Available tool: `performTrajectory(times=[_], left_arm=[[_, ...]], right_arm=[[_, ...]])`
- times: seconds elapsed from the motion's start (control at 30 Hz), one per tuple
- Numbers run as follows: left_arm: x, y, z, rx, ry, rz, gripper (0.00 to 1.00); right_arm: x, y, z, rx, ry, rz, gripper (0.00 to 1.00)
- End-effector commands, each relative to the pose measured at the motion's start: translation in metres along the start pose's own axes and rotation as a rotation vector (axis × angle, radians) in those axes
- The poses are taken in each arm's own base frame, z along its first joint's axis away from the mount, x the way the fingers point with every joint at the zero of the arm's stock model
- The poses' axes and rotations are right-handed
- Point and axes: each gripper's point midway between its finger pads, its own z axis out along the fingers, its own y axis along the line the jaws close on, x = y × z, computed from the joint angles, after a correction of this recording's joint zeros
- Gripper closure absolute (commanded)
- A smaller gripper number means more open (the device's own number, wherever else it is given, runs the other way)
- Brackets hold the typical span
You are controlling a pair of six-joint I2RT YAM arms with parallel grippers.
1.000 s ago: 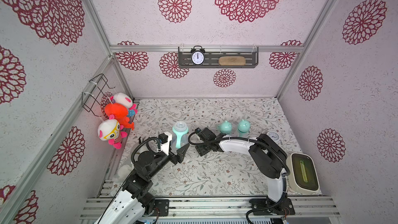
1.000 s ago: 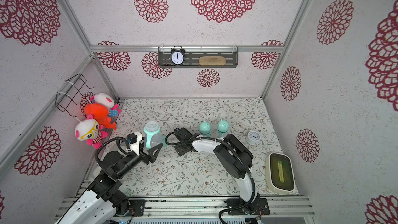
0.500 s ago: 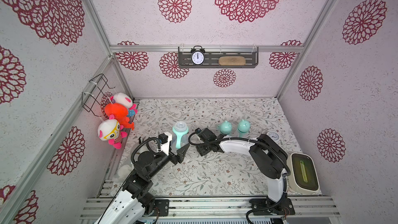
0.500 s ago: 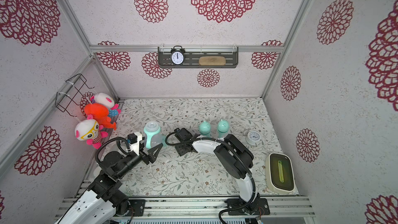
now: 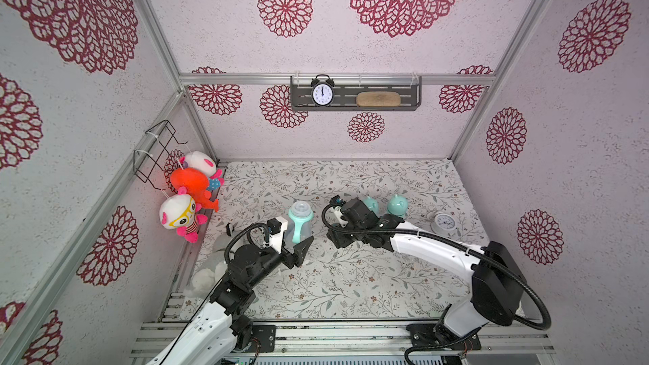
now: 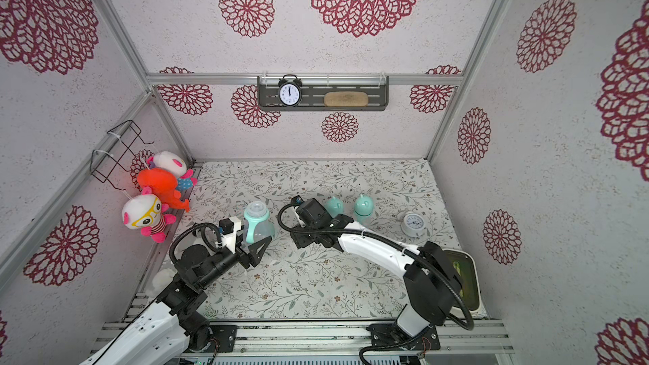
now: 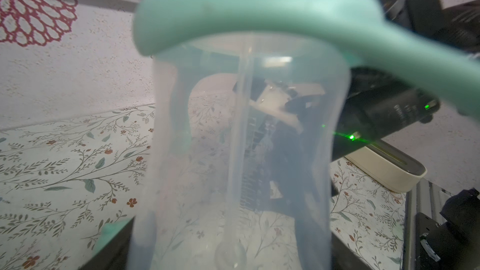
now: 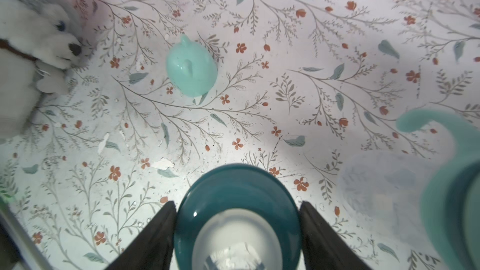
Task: Assemble the baby bottles
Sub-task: Pick up the nipple from the center of the board.
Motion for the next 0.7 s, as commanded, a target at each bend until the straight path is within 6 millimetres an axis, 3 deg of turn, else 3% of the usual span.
performTrajectory(times=[0.0,0.4,0.67], left_arm=[[-0.020,-0.009,0.001,0.049,-0.090,0.028,1.00],[0.000,-0.025,0.016,0.131,-0.078,0.063,1.00],[0.012,-0.034,0.023,0.176,-0.039,0.068,1.00]], right_arm=[[-0.009,-0.003,-0.035,-0.016,-0.021,0.032,0.35],[-0.060,0.008,-0.125,-0.141,-0.148,0.033,0.36],[-0.087,0.034,-0.159,-0.280,-0.178,0.003,0.37]])
